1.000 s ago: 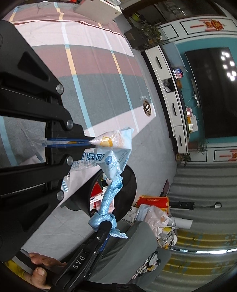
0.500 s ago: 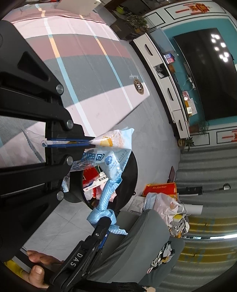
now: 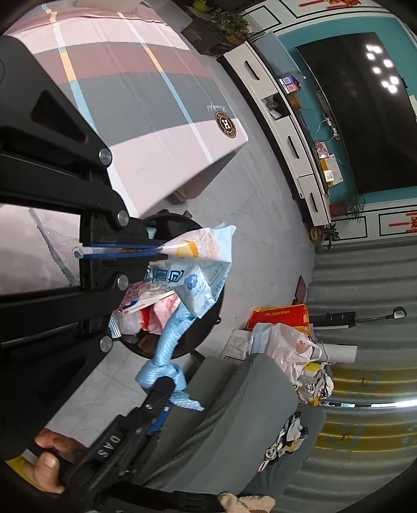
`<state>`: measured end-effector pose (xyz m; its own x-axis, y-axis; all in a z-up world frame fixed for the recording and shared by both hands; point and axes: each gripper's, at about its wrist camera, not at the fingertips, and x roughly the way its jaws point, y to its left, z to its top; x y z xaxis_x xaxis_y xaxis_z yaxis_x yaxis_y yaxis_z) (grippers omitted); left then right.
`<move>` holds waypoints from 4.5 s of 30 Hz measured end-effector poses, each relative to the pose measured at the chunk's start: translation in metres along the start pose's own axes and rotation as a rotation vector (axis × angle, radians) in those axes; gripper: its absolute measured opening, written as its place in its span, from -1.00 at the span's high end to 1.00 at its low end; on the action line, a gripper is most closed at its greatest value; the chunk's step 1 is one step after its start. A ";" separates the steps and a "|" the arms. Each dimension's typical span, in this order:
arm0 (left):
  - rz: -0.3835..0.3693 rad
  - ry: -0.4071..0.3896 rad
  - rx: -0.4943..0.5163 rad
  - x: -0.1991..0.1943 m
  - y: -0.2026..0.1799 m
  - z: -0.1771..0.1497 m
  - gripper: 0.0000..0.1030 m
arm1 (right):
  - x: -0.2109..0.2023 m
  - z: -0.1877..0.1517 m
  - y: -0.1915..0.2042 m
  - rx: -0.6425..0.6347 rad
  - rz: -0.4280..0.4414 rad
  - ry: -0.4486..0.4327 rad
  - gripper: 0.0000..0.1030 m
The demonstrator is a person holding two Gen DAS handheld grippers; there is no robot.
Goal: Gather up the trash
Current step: 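Carry the plastic bag and blue cloth over the black bin with both tools, then lower both tools into the bin and push the bag and cloth down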
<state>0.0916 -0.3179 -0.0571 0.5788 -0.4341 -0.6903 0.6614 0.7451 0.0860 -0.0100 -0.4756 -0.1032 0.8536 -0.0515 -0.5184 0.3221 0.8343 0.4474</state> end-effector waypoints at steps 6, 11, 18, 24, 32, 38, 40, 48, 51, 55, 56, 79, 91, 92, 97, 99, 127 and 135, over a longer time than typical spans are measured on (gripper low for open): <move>-0.006 0.031 -0.017 0.028 -0.004 0.012 0.94 | 0.013 0.006 -0.003 -0.008 -0.018 -0.003 0.55; 0.008 0.043 0.009 0.048 -0.010 0.016 0.94 | 0.027 0.011 -0.007 -0.019 -0.041 0.003 0.55; 0.014 0.074 0.019 0.071 -0.014 0.019 0.94 | 0.045 0.013 -0.012 -0.030 -0.055 0.026 0.55; 0.003 0.096 0.023 0.084 -0.018 0.020 0.94 | 0.053 0.014 -0.012 -0.034 -0.061 0.040 0.55; 0.002 0.105 0.031 0.092 -0.021 0.020 0.94 | 0.061 0.014 -0.011 -0.041 -0.066 0.057 0.55; 0.009 0.119 0.034 0.099 -0.020 0.020 0.94 | 0.065 0.015 -0.010 -0.047 -0.076 0.063 0.55; 0.011 0.128 0.036 0.102 -0.020 0.019 0.94 | 0.067 0.015 -0.010 -0.050 -0.078 0.065 0.55; 0.016 0.147 0.041 0.109 -0.019 0.018 0.94 | 0.073 0.013 -0.009 -0.061 -0.085 0.079 0.55; 0.017 0.152 0.043 0.111 -0.021 0.018 0.94 | 0.075 0.013 -0.010 -0.065 -0.087 0.084 0.55; 0.018 0.158 0.043 0.114 -0.024 0.019 0.94 | 0.077 0.013 -0.010 -0.067 -0.091 0.088 0.55; 0.019 0.159 0.043 0.114 -0.024 0.019 0.94 | 0.078 0.013 -0.010 -0.067 -0.091 0.090 0.55; 0.022 0.179 0.051 0.122 -0.027 0.015 0.94 | 0.084 0.010 -0.012 -0.079 -0.099 0.100 0.55; 0.029 0.197 0.060 0.129 -0.030 0.013 0.93 | 0.086 0.009 -0.014 -0.082 -0.105 0.113 0.55; 0.030 0.199 0.060 0.129 -0.029 0.012 0.94 | 0.087 0.008 -0.015 -0.082 -0.105 0.116 0.55; 0.033 0.204 0.064 0.131 -0.031 0.012 0.94 | 0.088 0.007 -0.015 -0.085 -0.107 0.120 0.55; 0.035 0.206 0.064 0.131 -0.031 0.011 0.94 | 0.088 0.007 -0.015 -0.085 -0.106 0.121 0.55; 0.057 0.239 0.076 0.140 -0.034 0.008 0.93 | 0.095 0.002 -0.014 -0.091 -0.110 0.147 0.54; 0.067 0.248 0.081 0.143 -0.033 0.005 0.92 | 0.096 0.002 -0.015 -0.086 -0.115 0.154 0.52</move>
<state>0.1545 -0.4073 -0.1546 0.4948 -0.2408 -0.8350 0.6672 0.7209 0.1875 0.0682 -0.4945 -0.1585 0.7386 -0.0699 -0.6705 0.3719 0.8718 0.3188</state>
